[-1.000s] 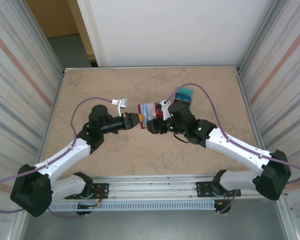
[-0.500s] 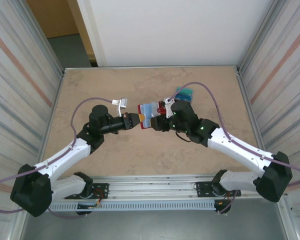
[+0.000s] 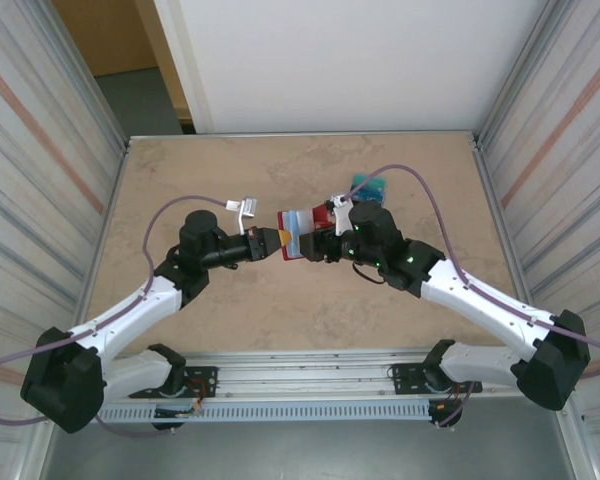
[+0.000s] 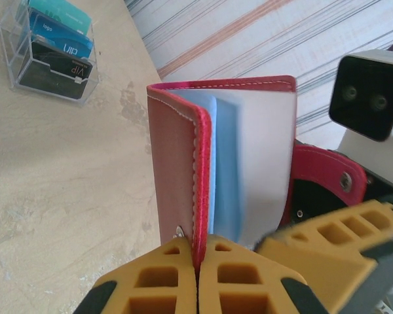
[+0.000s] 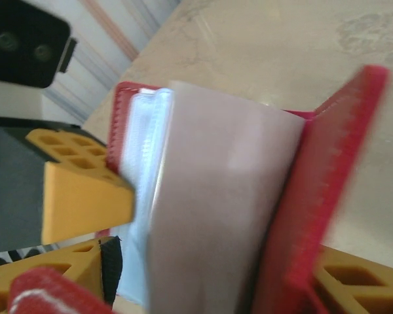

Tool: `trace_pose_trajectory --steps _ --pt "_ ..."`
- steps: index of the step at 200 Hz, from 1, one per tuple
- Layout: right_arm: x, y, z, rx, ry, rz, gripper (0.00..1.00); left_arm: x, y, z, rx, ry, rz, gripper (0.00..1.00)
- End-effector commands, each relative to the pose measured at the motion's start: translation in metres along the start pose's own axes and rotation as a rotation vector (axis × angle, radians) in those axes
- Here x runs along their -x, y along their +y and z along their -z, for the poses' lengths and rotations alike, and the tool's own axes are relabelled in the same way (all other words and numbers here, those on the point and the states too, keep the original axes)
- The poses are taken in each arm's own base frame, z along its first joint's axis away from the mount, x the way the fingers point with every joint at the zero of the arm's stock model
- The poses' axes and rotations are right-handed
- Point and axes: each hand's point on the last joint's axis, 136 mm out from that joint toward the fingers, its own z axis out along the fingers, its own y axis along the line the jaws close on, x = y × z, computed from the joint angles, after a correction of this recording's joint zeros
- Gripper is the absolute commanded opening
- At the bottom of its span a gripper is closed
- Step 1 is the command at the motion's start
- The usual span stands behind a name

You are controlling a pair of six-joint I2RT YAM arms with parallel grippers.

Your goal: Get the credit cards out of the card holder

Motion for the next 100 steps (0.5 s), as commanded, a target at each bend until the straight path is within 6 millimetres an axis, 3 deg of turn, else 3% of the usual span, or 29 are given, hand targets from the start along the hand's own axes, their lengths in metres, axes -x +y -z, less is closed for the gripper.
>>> trace_pose_trajectory --steps 1,51,100 --pt "0.000 0.014 -0.006 0.049 0.019 0.045 0.65 0.010 -0.024 -0.001 -0.072 -0.018 -0.046 0.00" --pt "-0.005 0.012 -0.017 0.041 0.049 0.045 0.63 0.009 -0.026 -0.002 -0.082 -0.015 -0.046 0.00" --pt "-0.010 0.011 -0.020 0.036 0.074 0.058 0.68 0.012 -0.030 -0.002 -0.094 -0.023 -0.050 0.00"
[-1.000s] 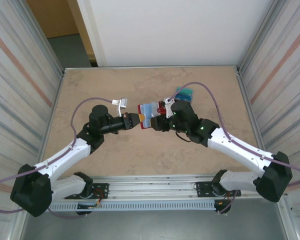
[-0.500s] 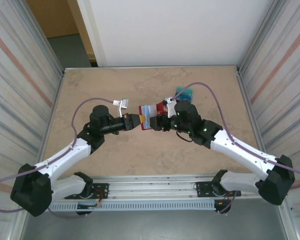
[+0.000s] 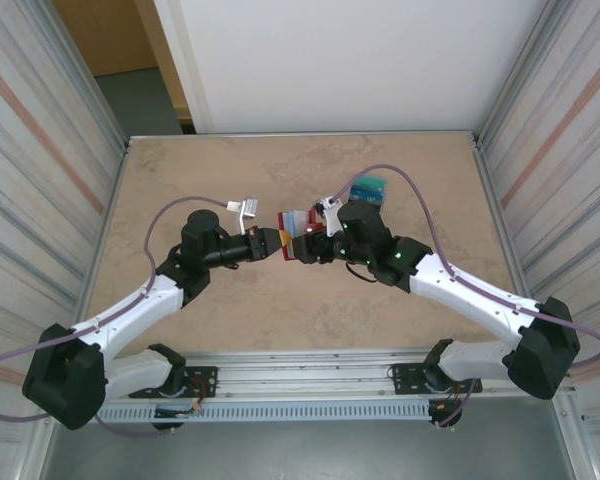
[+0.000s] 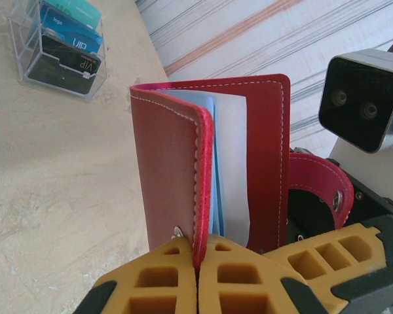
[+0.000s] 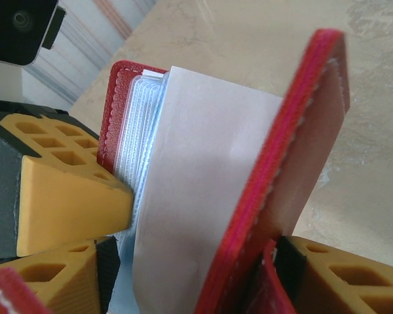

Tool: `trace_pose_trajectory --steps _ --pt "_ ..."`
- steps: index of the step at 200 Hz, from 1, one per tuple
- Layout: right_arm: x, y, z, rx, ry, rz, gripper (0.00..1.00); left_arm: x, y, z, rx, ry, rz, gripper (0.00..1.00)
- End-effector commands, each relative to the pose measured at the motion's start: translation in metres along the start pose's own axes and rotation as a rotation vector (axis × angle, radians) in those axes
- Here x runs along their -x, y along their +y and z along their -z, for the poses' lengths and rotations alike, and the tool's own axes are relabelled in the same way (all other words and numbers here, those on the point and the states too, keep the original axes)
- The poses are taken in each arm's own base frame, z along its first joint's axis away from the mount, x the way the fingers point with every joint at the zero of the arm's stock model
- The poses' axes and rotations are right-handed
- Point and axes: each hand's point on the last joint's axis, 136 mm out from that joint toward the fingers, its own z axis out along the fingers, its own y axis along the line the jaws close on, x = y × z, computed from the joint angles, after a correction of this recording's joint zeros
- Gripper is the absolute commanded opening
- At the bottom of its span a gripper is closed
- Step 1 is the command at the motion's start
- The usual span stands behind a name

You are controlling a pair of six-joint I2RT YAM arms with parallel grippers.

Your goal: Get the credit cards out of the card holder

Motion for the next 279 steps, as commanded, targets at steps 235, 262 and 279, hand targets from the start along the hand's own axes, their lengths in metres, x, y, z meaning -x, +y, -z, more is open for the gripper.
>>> trace_pose_trajectory --steps 235,262,279 --pt "-0.009 0.009 0.000 0.067 0.034 0.012 0.68 0.015 -0.043 0.002 -0.131 -0.041 -0.080 0.00" --pt "-0.012 0.006 -0.003 0.048 0.047 0.013 0.70 0.016 -0.044 0.002 -0.133 -0.043 -0.081 0.00" --pt "-0.015 0.002 -0.005 0.031 0.063 0.012 0.70 0.016 -0.045 0.001 -0.136 -0.042 -0.083 0.00"
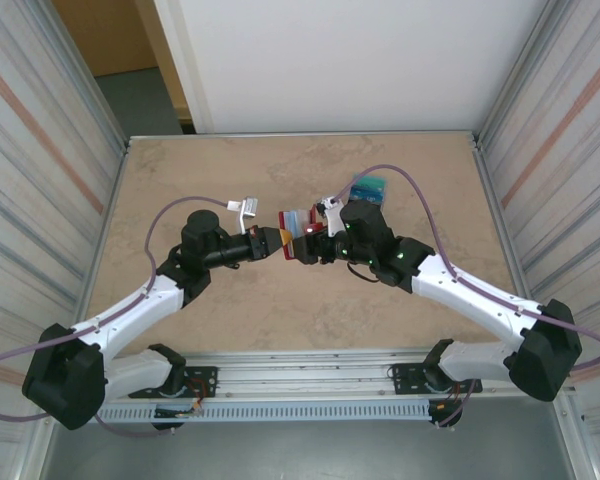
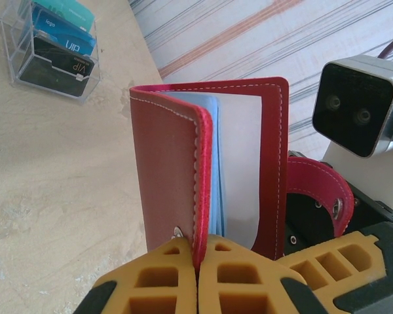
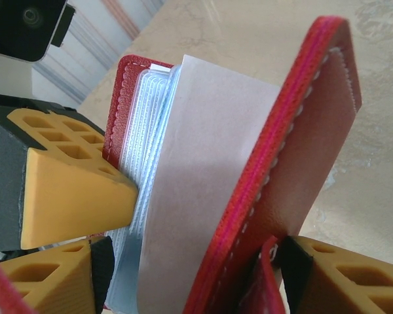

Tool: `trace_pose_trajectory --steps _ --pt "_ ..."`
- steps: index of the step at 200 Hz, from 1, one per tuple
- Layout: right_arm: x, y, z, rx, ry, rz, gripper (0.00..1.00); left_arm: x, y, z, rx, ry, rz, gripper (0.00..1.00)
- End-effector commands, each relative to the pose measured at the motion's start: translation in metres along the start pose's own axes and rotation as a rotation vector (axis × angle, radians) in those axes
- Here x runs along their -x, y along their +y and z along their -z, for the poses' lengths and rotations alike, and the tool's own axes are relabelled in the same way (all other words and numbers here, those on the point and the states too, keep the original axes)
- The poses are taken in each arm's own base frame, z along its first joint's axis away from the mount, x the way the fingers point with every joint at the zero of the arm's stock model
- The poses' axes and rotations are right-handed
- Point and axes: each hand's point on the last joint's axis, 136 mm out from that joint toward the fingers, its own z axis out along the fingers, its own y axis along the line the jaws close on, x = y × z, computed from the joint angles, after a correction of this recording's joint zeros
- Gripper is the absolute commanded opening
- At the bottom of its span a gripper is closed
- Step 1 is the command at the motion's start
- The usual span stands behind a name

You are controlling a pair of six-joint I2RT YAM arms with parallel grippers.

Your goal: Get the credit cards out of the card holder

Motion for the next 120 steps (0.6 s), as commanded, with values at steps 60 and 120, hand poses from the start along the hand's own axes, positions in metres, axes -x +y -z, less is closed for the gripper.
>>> trace_pose_trajectory --steps 60,120 --pt "-0.010 0.001 -0.003 0.036 0.036 -0.009 0.65 0.013 -0.038 0.002 -0.116 -0.033 -0.081 0.00" --pt "0.002 0.003 0.011 0.104 -0.016 -0.053 0.55 0.014 -0.039 0.002 -0.116 -0.033 -0.082 0.00"
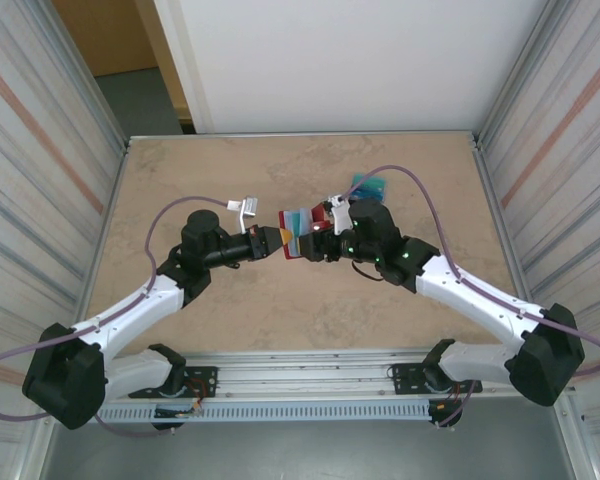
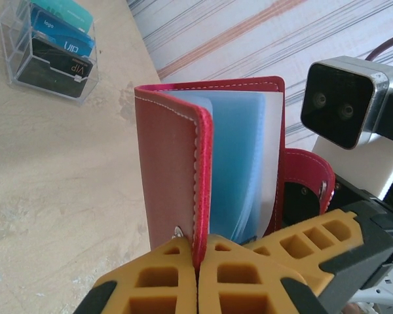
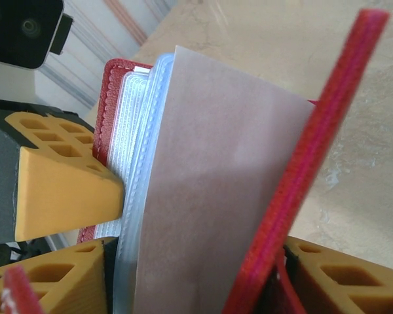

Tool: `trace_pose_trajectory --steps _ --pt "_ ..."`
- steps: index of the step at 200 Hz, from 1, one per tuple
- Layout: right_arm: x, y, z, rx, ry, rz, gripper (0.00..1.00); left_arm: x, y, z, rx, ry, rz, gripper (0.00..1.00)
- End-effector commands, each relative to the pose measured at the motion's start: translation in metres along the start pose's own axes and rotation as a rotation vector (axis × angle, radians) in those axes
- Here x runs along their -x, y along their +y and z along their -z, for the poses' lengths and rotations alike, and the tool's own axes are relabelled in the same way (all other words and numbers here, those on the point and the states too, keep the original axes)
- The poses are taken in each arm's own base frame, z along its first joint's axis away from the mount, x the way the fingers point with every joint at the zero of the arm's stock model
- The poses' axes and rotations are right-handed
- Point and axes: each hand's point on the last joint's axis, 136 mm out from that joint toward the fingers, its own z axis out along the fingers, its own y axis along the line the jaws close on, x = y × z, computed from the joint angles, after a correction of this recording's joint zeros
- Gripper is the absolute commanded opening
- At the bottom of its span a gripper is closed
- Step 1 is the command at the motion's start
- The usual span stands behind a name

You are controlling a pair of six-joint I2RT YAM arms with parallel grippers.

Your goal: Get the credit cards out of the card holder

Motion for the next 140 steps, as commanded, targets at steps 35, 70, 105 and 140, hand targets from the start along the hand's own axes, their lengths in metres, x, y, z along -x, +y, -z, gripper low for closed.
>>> trace_pose_trajectory --steps 35,70,105,140 --pt "-0.002 0.005 0.005 0.036 0.004 -0.025 0.45 0.012 -0.038 0.003 -0.111 -0.027 -0.090 0.00" --pt "0.002 -0.003 0.009 -0.003 -0.010 -0.036 0.50 0.011 -0.037 0.004 -0.106 -0.026 -0.089 0.00" --pt "0.009 -0.023 0.022 -0.077 -0.045 -0.062 0.53 0.010 -0.038 0.006 -0.102 -0.029 -0.097 0.00" --pt "0.012 -0.033 0.035 -0.098 -0.076 -0.085 0.58 0.011 -0.037 0.007 -0.095 -0.034 -0.102 0.00"
